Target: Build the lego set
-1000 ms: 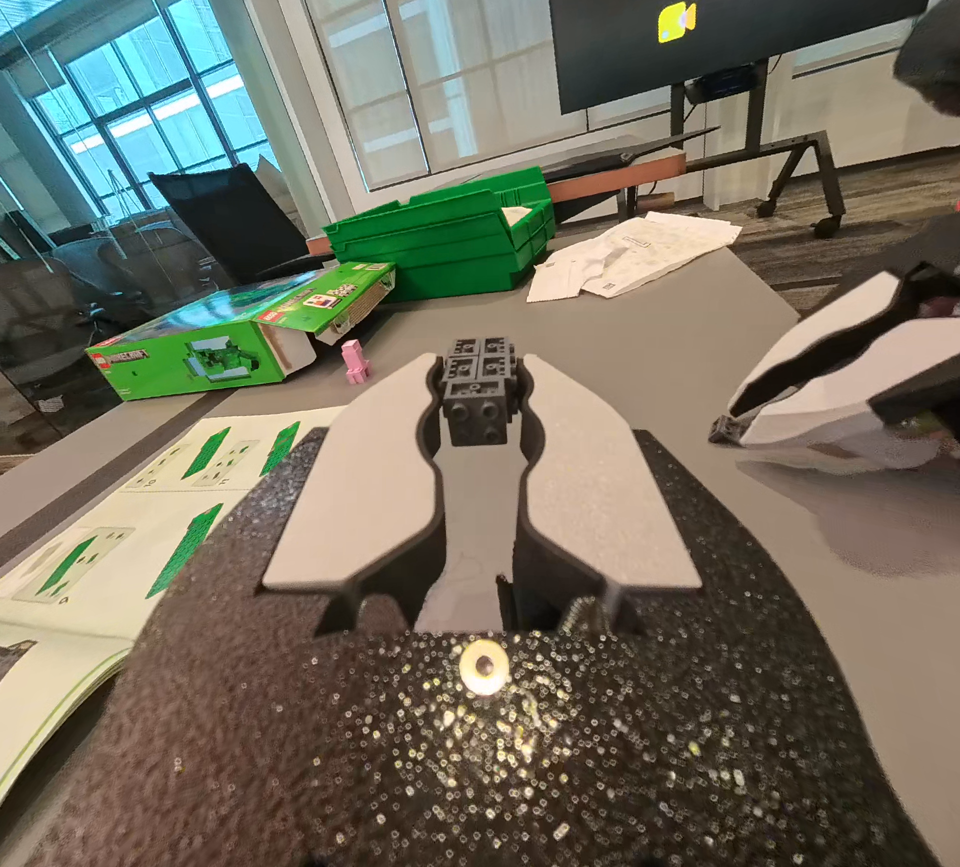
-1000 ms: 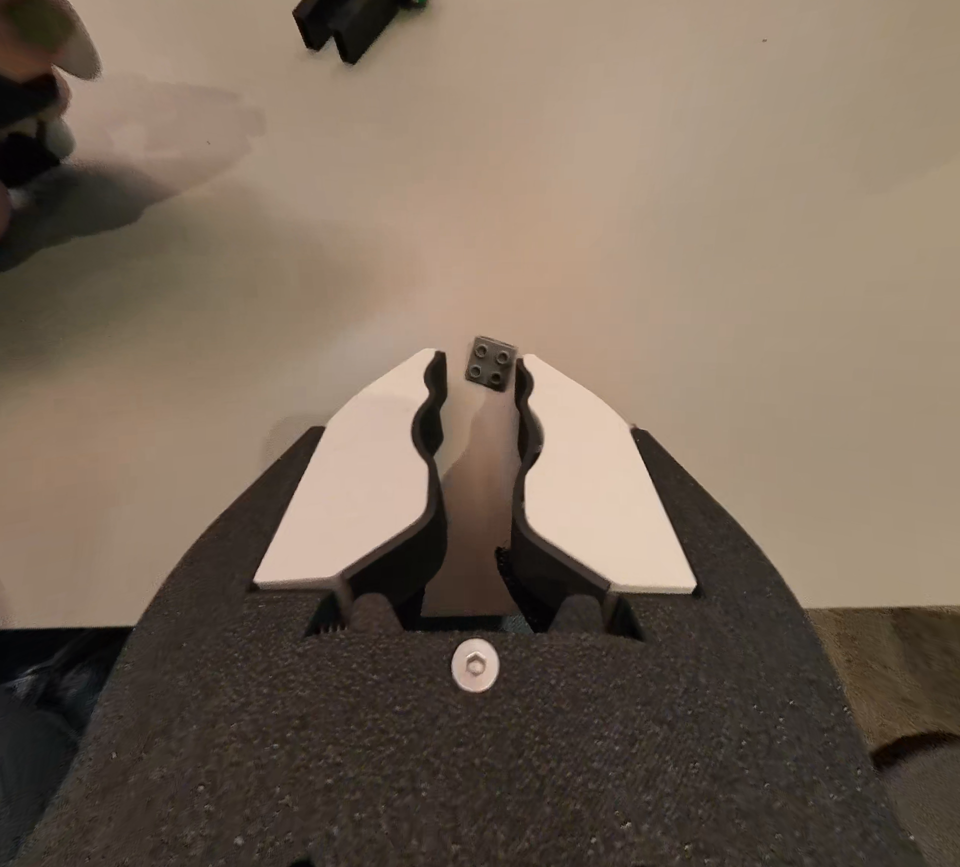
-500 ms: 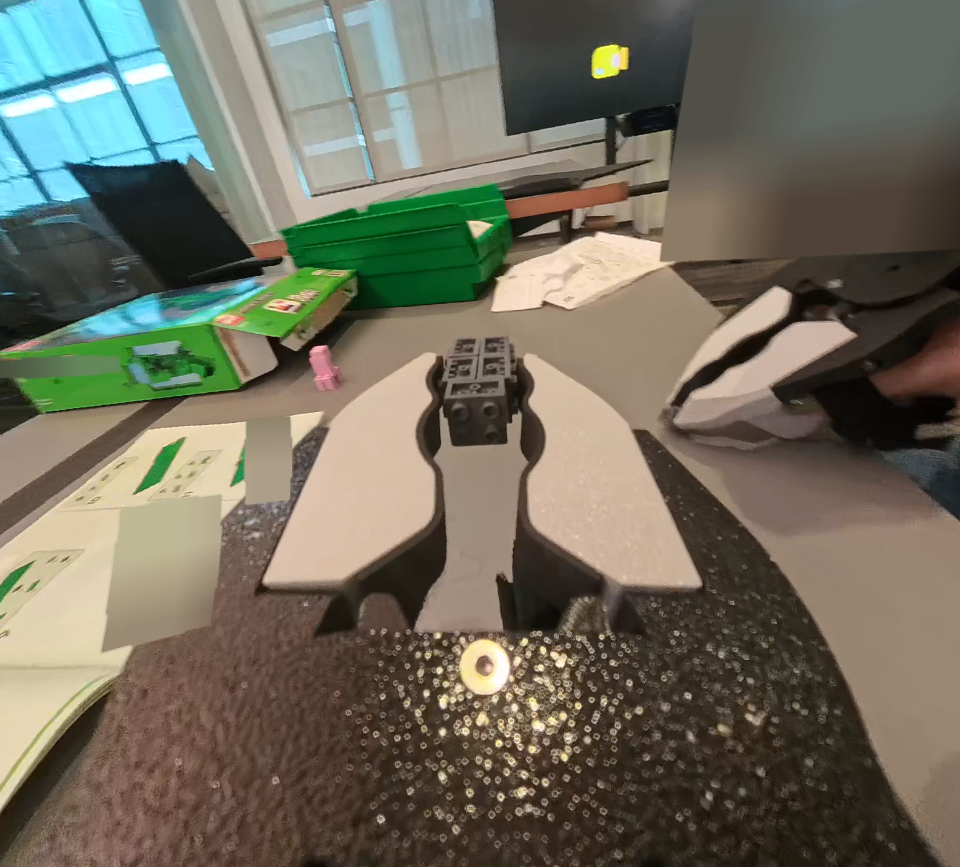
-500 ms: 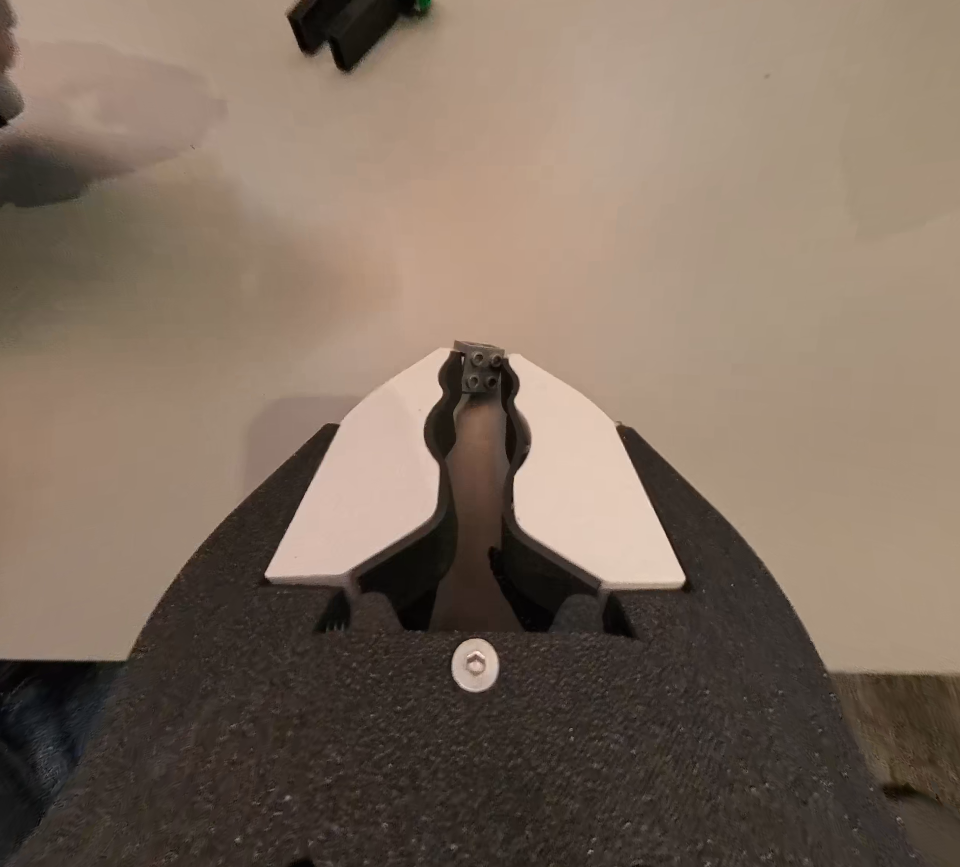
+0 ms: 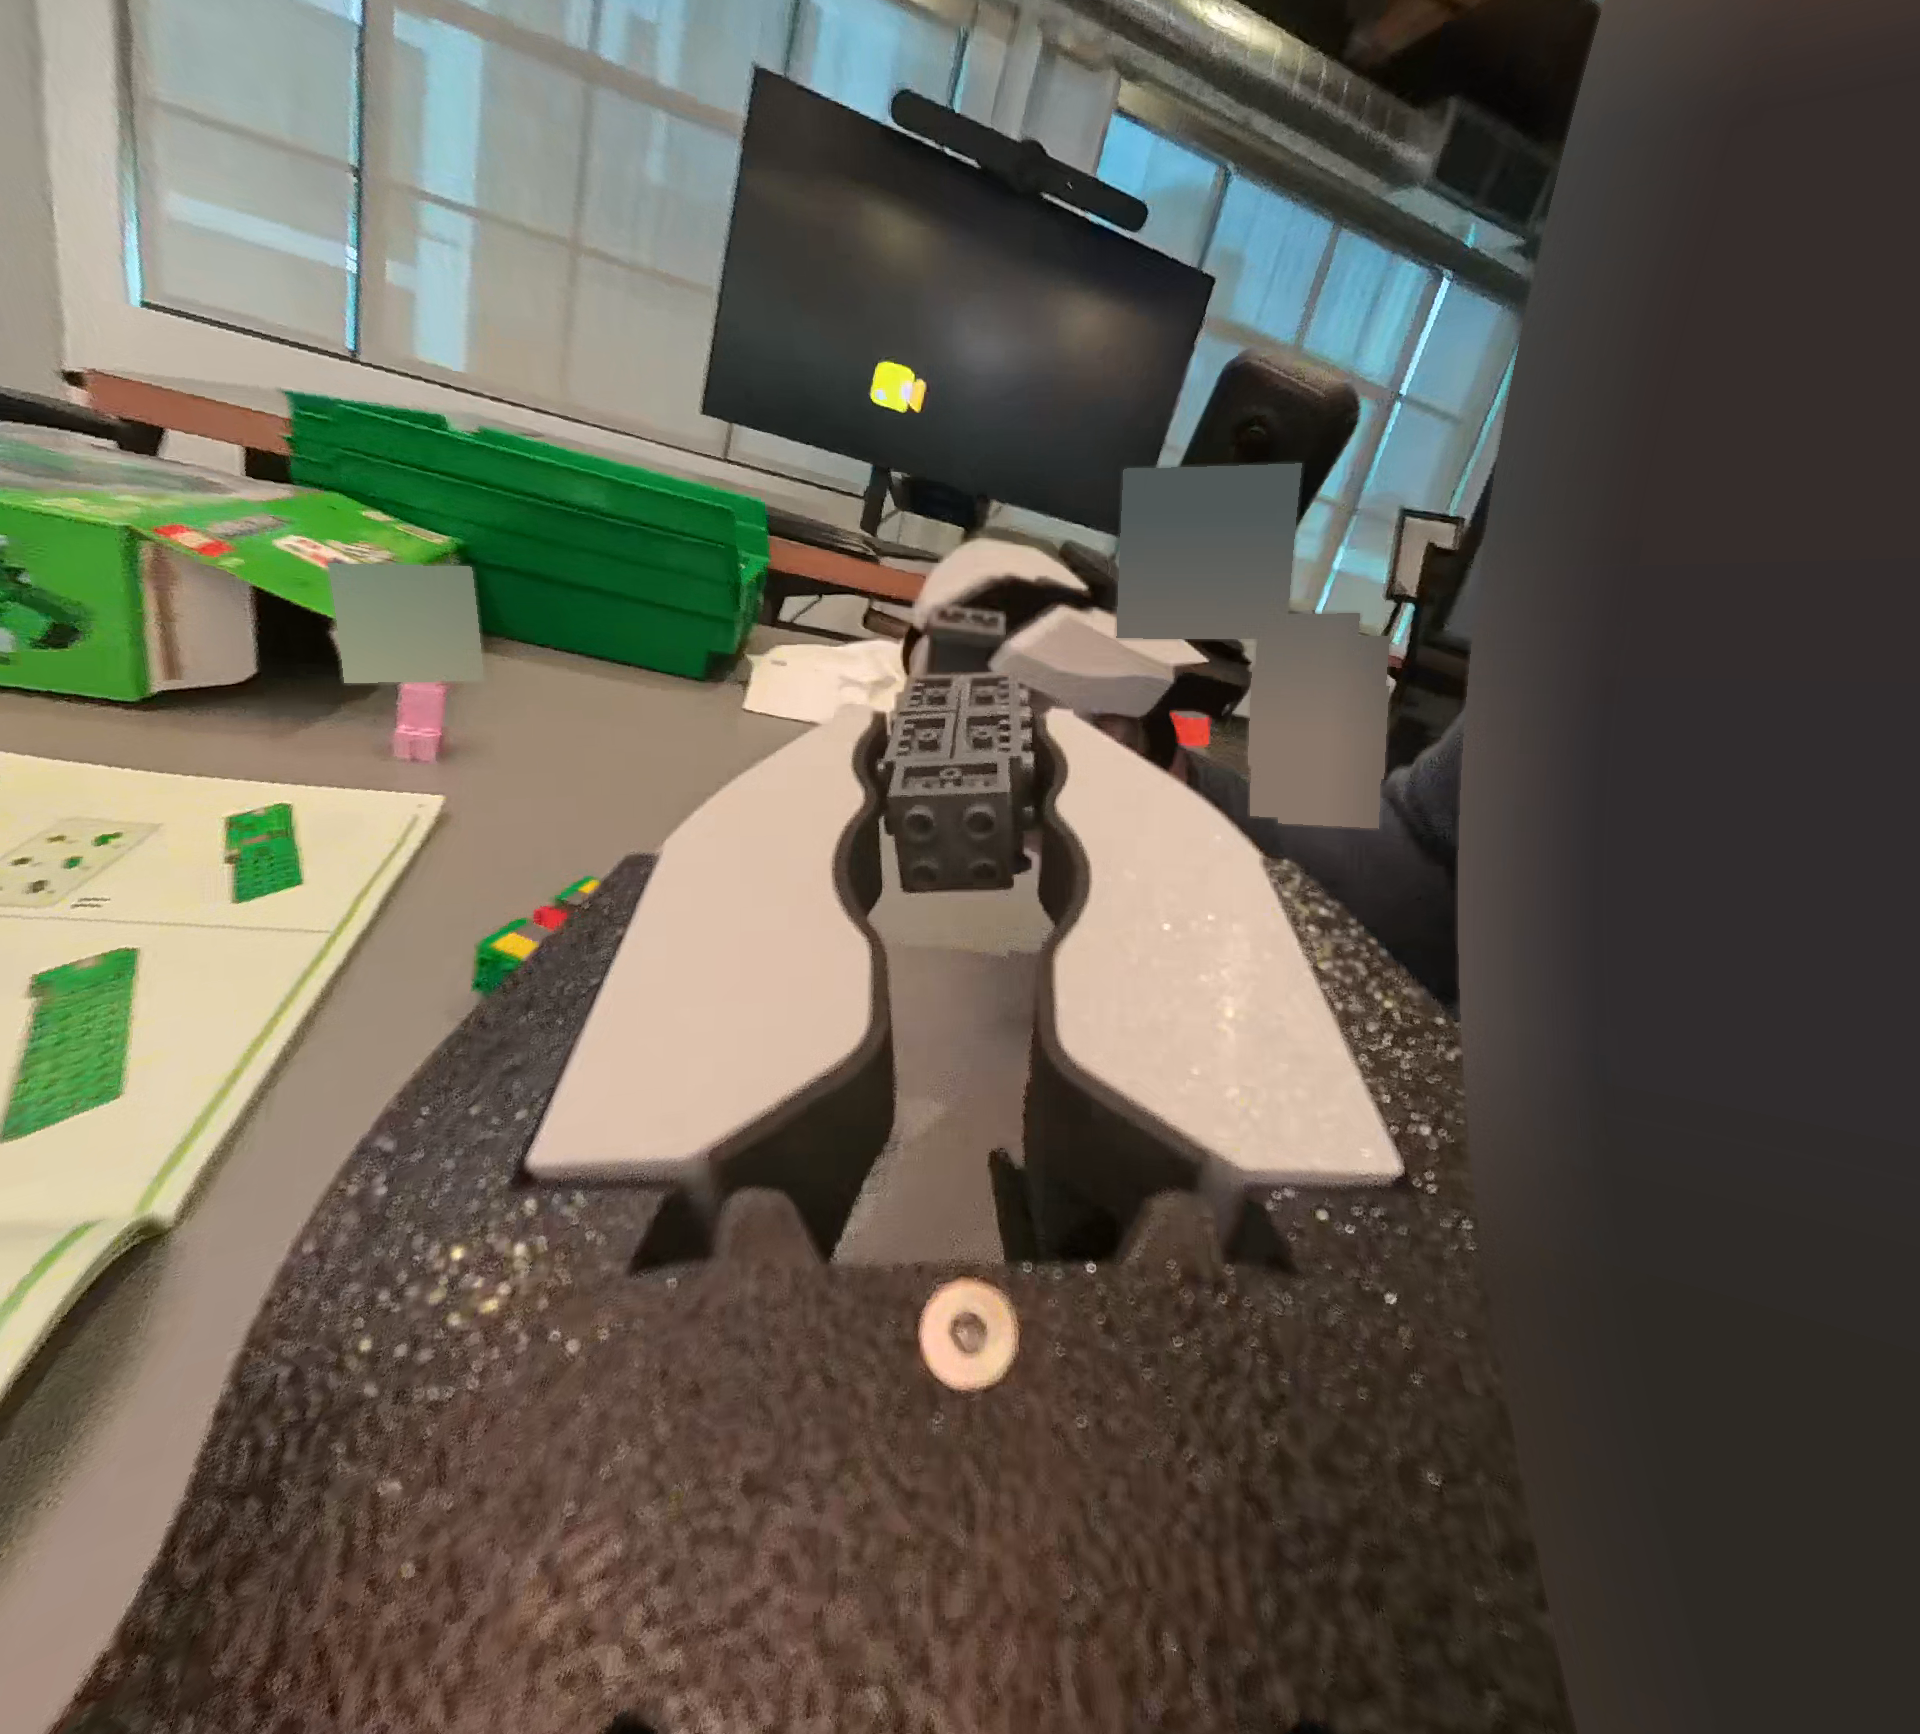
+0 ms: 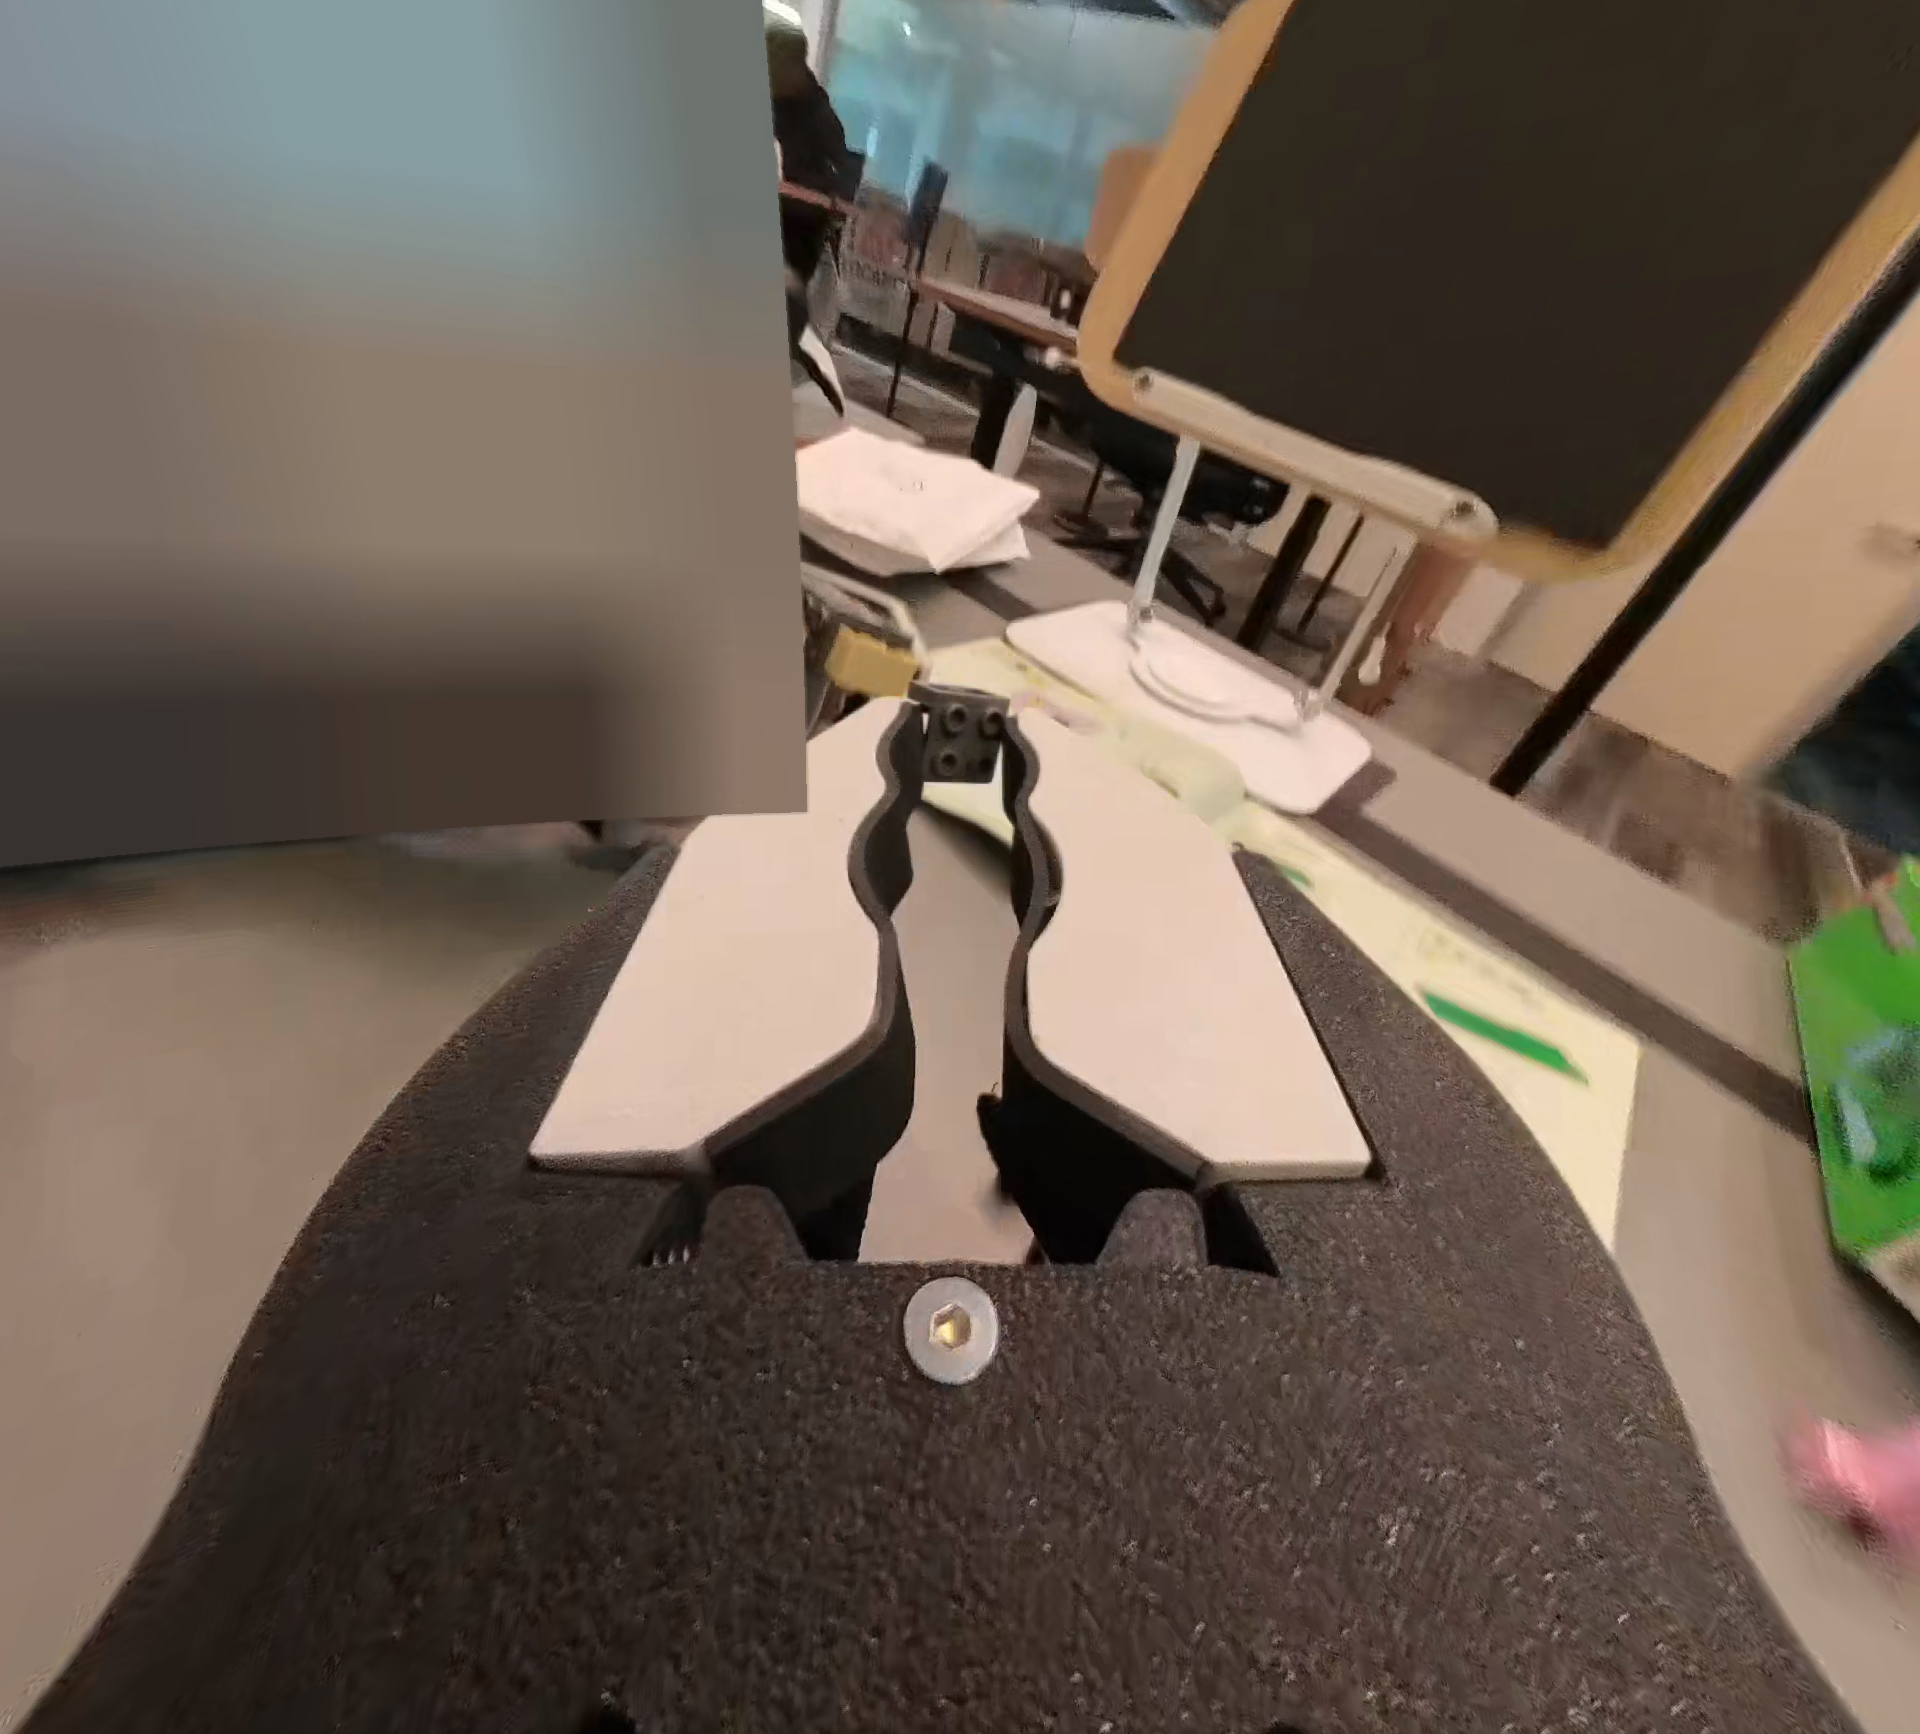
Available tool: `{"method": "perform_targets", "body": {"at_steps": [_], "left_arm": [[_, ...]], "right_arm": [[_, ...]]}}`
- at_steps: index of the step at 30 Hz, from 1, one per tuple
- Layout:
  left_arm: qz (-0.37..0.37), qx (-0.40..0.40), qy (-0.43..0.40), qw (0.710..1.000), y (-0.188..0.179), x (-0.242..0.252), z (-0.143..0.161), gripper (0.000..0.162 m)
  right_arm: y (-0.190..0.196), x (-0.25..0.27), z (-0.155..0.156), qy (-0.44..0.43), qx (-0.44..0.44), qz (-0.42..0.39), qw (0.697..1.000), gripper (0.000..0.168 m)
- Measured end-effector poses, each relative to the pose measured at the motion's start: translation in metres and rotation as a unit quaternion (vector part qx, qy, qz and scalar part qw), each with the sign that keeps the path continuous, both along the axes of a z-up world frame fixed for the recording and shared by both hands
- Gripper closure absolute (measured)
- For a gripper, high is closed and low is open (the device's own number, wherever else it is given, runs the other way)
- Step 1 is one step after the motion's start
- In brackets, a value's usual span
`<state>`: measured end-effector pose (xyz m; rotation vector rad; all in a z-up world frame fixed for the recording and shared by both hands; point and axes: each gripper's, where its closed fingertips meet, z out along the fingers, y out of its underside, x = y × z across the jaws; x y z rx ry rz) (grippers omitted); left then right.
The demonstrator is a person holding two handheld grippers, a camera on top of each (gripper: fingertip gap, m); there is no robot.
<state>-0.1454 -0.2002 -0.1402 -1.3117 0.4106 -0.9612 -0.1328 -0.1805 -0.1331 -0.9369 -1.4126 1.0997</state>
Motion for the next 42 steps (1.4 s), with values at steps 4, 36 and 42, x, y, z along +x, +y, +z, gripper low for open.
{"method": "perform_targets", "body": {"at_steps": [4, 36, 42], "left_arm": [[0.031, 0.013, -0.012, 0.999, -0.001, -0.017, 0.005, 0.137], [0.001, 0.025, -0.026, 0.999, -0.002, -0.008, 0.010, 0.137], [0.002, 0.025, -0.029, 0.999, -0.001, -0.008, 0.010, 0.137]], "right_arm": [[-0.012, -0.025, 0.008, -0.008, -0.005, 0.054, 0.998, 0.155], [-0.017, -0.022, 0.004, -0.147, -0.035, 0.042, 0.988, 0.154], [-0.020, -0.023, 0.004, -0.147, -0.039, 0.042, 0.987, 0.154]]}}
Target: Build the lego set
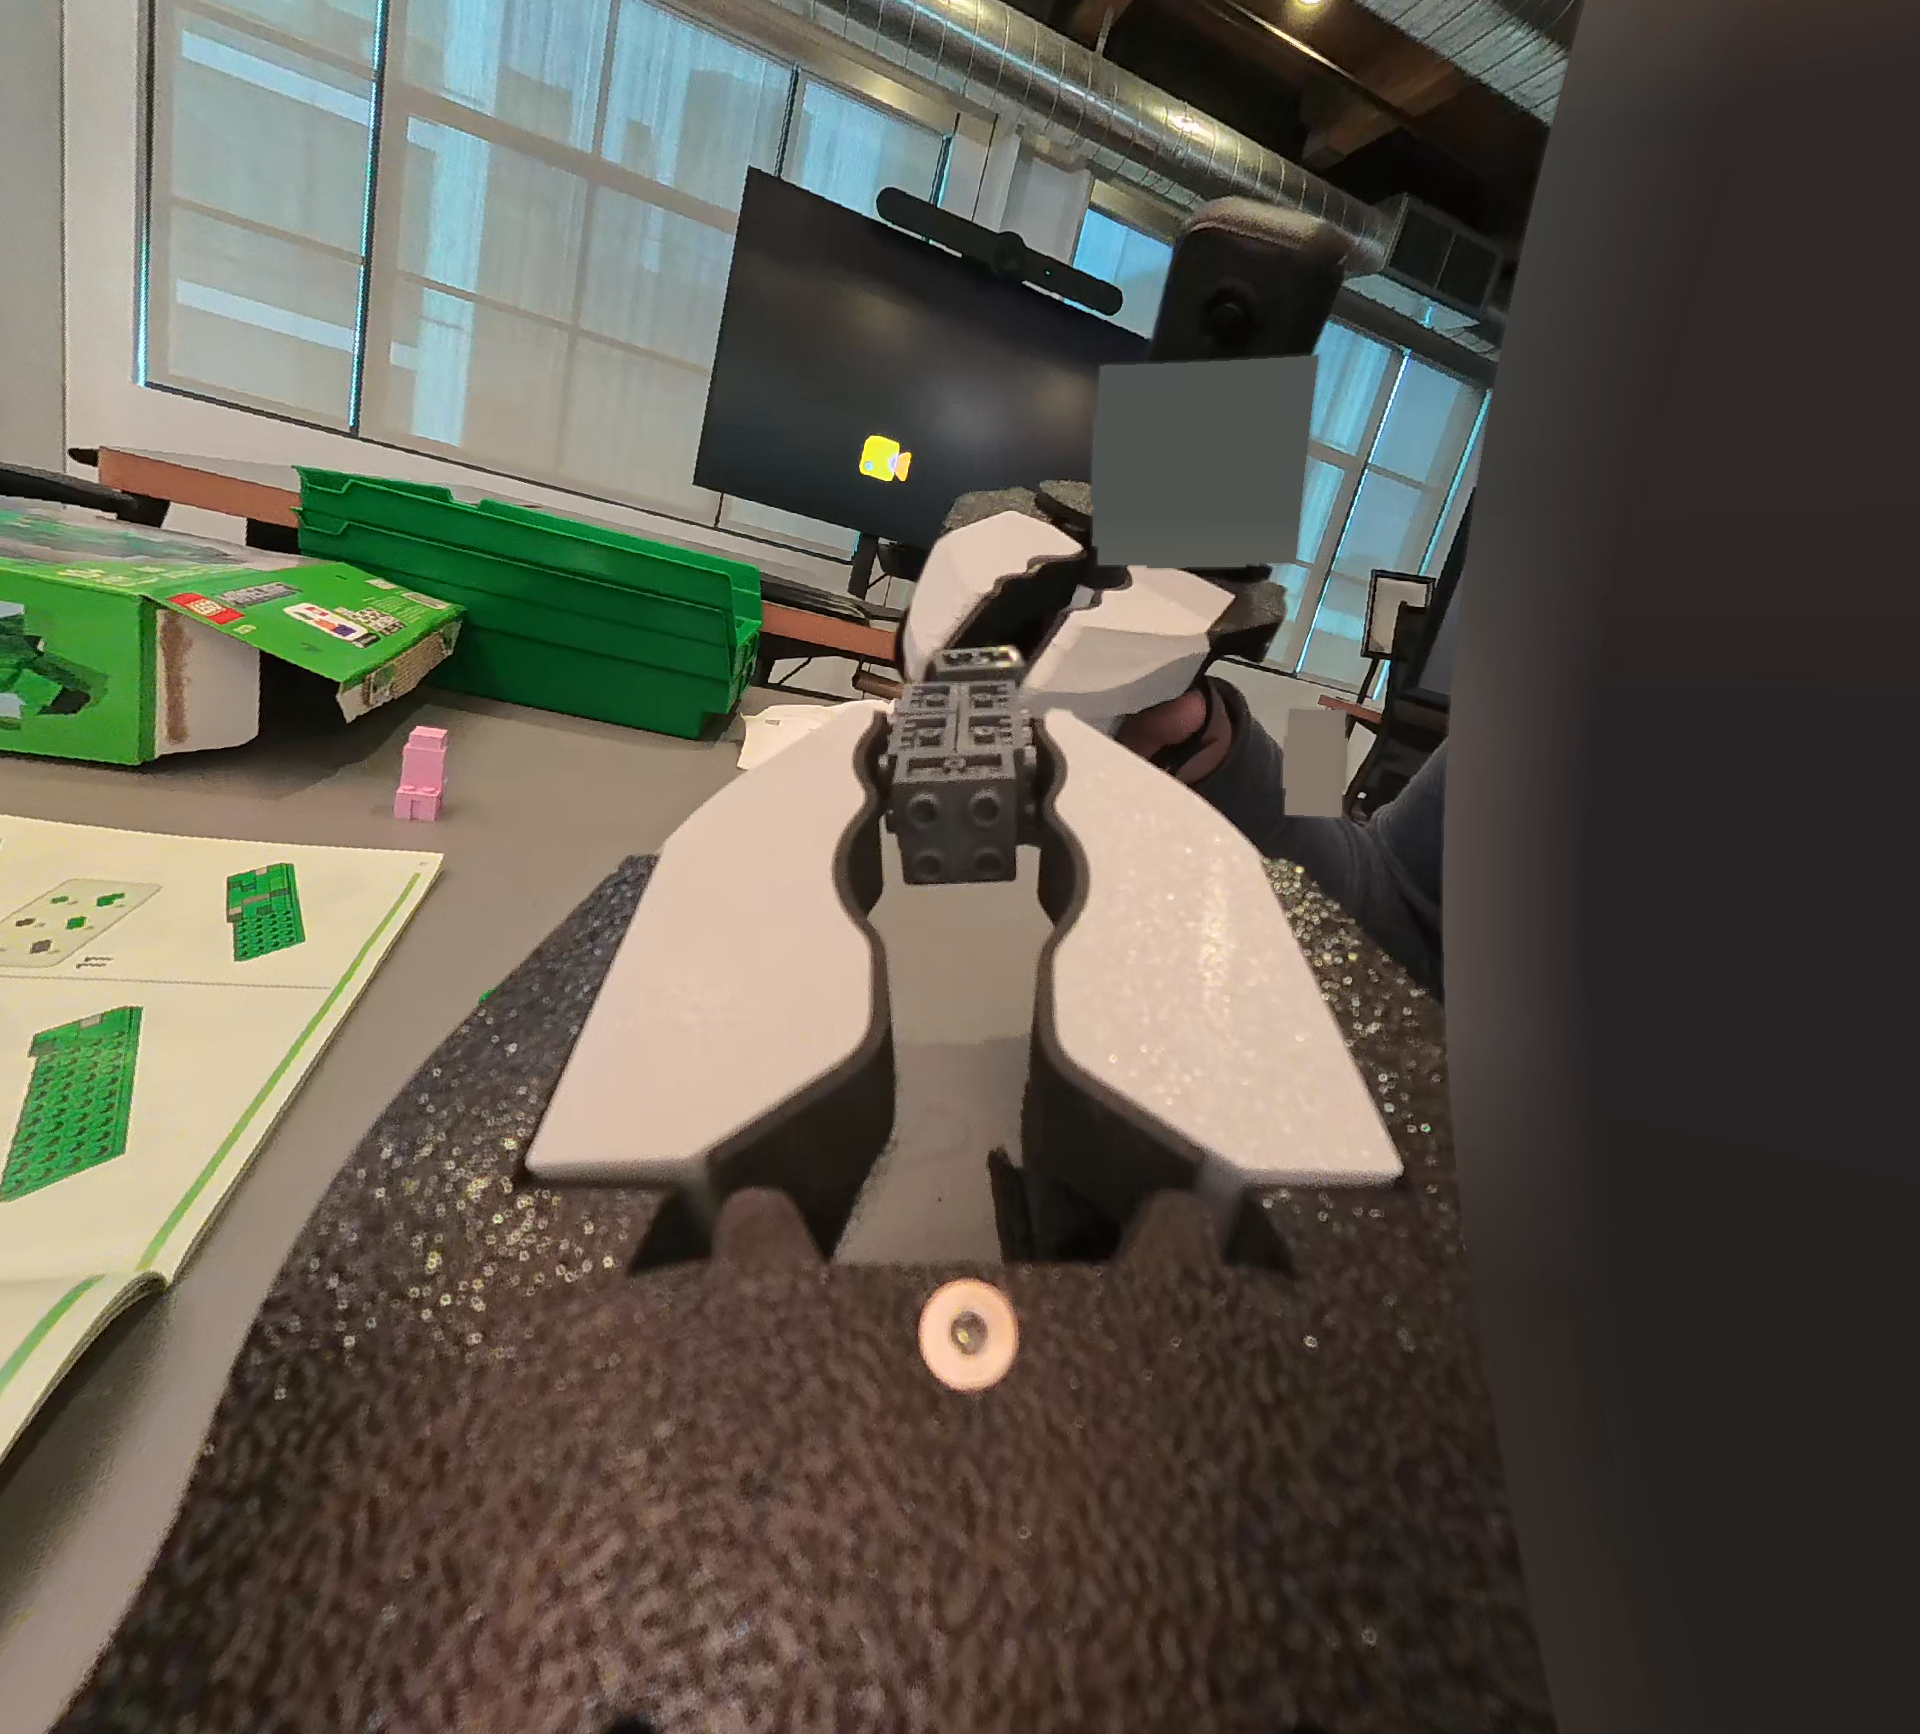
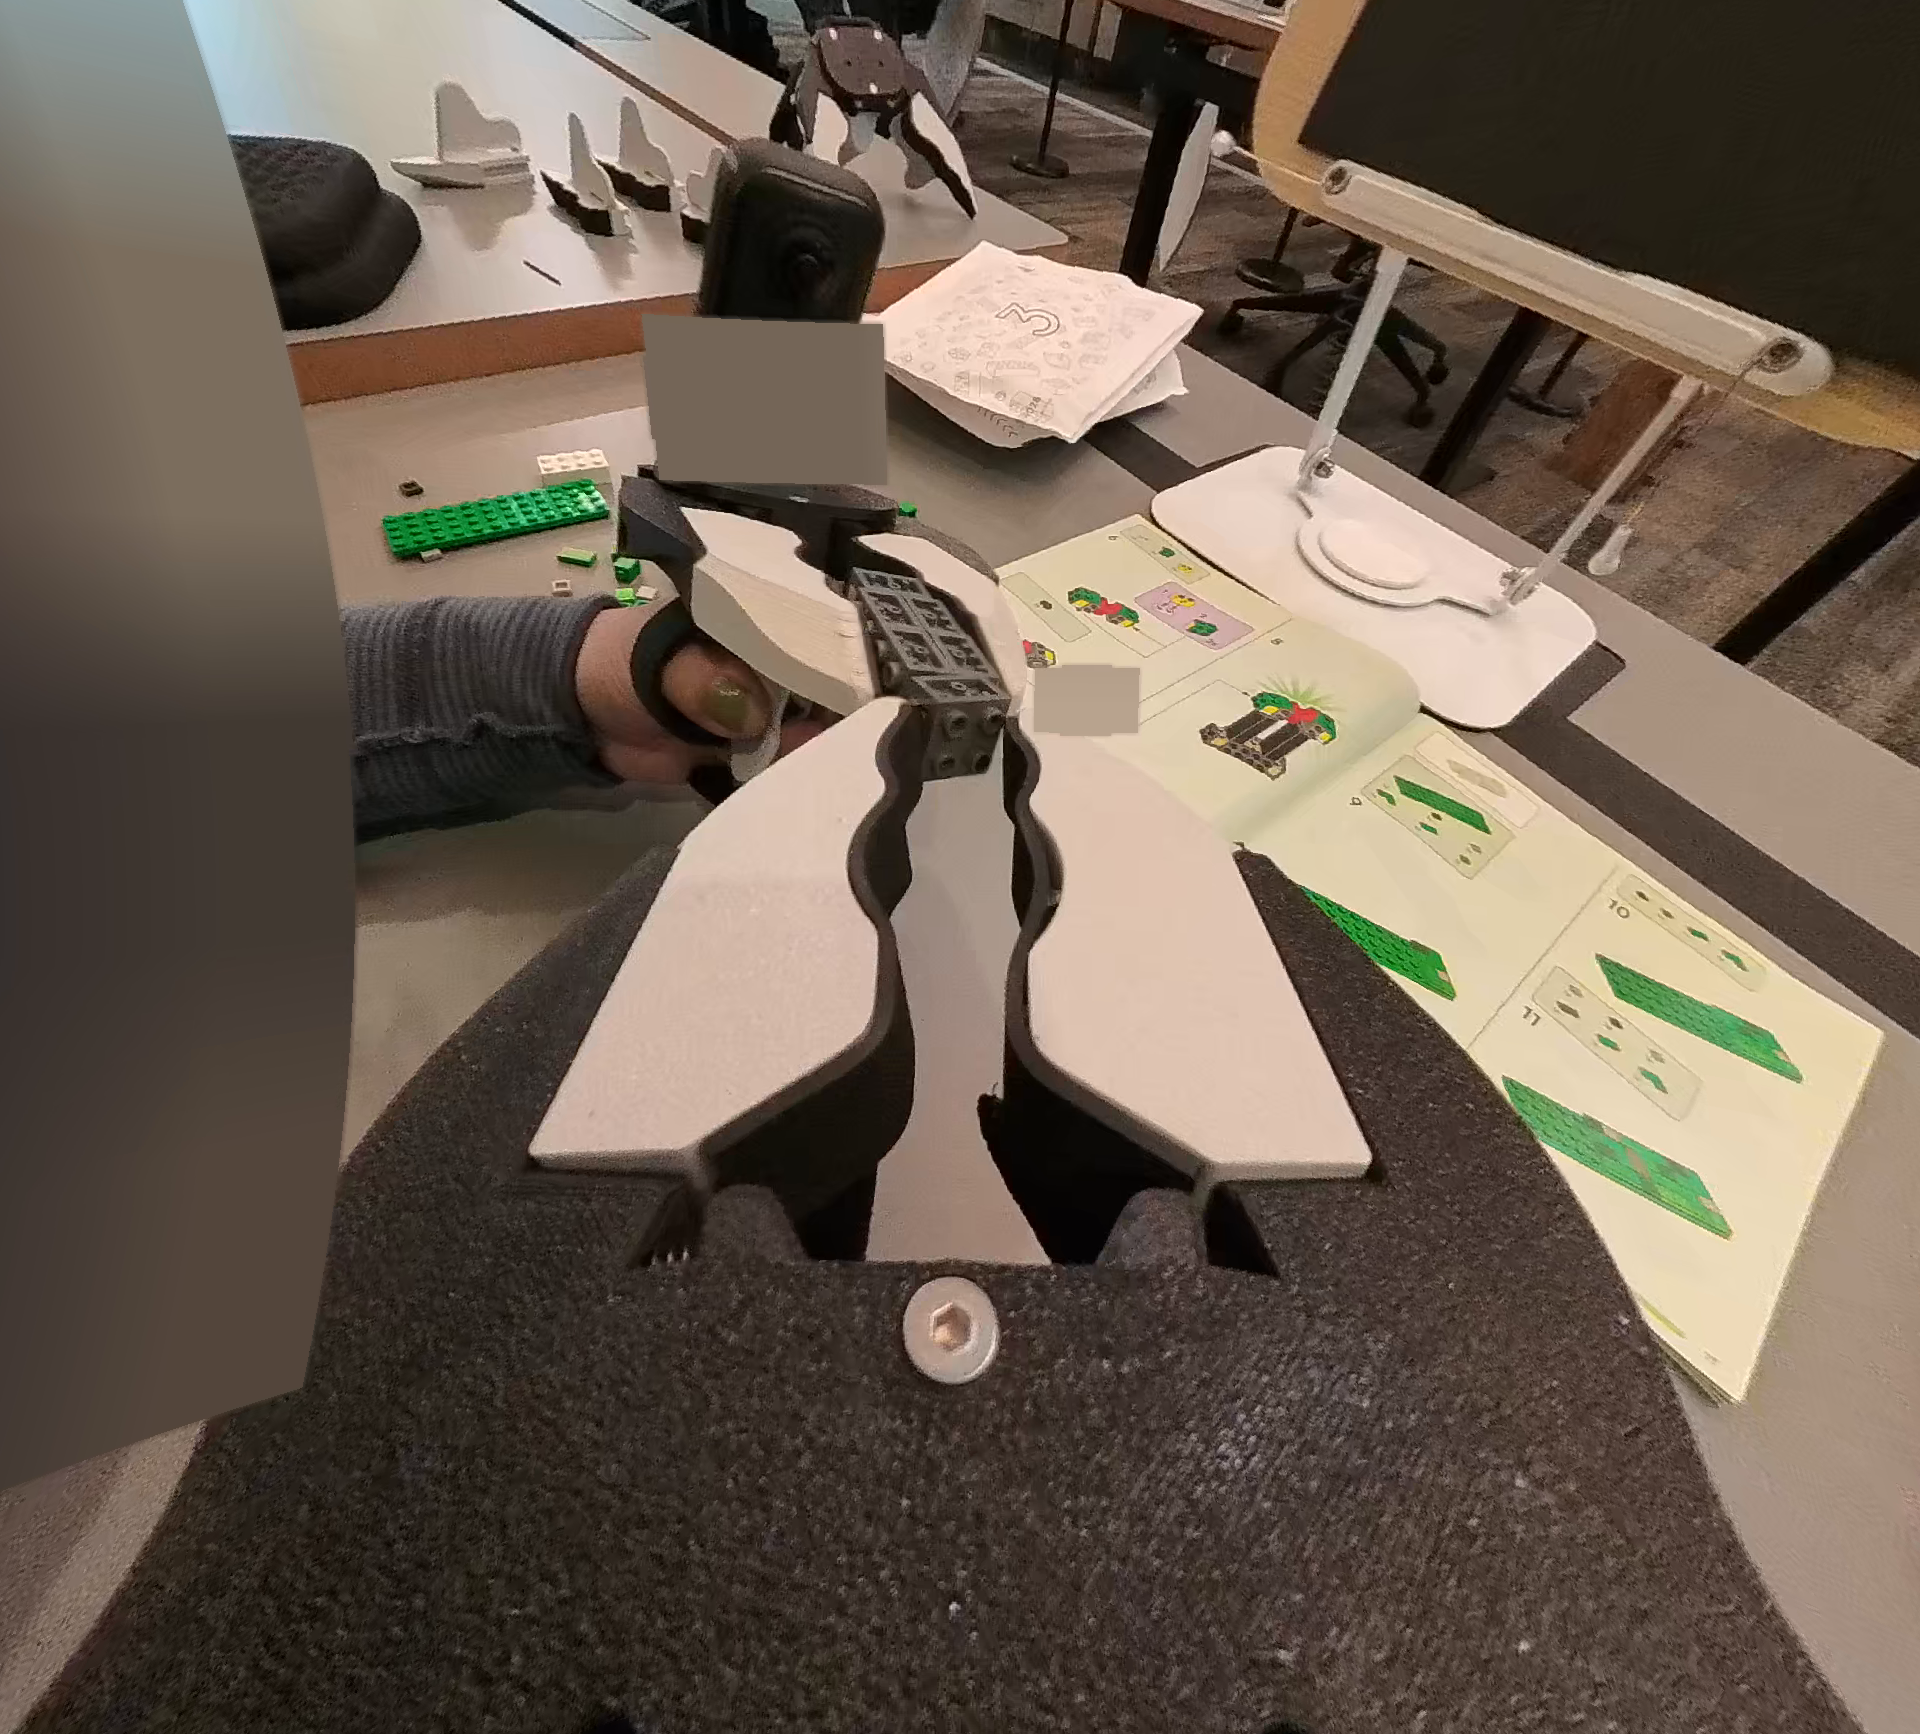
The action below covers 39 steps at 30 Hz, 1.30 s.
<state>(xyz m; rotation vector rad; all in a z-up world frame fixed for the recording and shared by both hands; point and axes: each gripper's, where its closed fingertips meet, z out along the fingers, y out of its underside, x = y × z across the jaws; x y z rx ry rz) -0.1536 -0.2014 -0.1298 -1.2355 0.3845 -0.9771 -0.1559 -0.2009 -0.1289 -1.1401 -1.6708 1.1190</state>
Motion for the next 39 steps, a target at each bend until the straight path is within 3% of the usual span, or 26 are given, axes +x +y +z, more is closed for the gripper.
{"method": "perform_targets", "body": {"at_steps": [19, 22, 25, 28, 33, 35, 39], "left_arm": [[0.025, -0.017, 0.009, 1.000, 0.006, -0.004, -0.006, 0.137], [0.035, -0.020, 0.006, 0.999, 0.007, -0.009, -0.006, 0.137], [0.039, -0.024, 0.013, 0.999, 0.008, -0.008, -0.008, 0.137], [0.038, -0.030, 0.024, 0.999, 0.010, -0.004, -0.012, 0.137], [0.036, -0.038, 0.041, 0.998, 0.010, 0.001, -0.017, 0.137], [0.035, -0.038, 0.040, 0.998, 0.010, 0.001, -0.017, 0.137], [0.034, -0.036, 0.030, 0.998, 0.010, -0.001, -0.014, 0.137]], "right_arm": [[0.016, 0.008, -0.007, -0.008, 0.069, -0.073, 0.995, 0.155], [0.031, 0.030, -0.049, -0.110, 0.134, -0.084, 0.981, 0.156], [0.041, 0.057, -0.103, -0.230, 0.215, -0.075, 0.946, 0.155], [0.047, 0.074, -0.135, -0.287, 0.266, -0.079, 0.917, 0.155], [0.045, 0.078, -0.141, -0.286, 0.218, -0.093, 0.929, 0.152], [0.041, 0.079, -0.138, -0.280, 0.179, -0.090, 0.939, 0.139], [0.038, 0.082, -0.135, -0.262, 0.071, -0.084, 0.959, 0.134]]}}
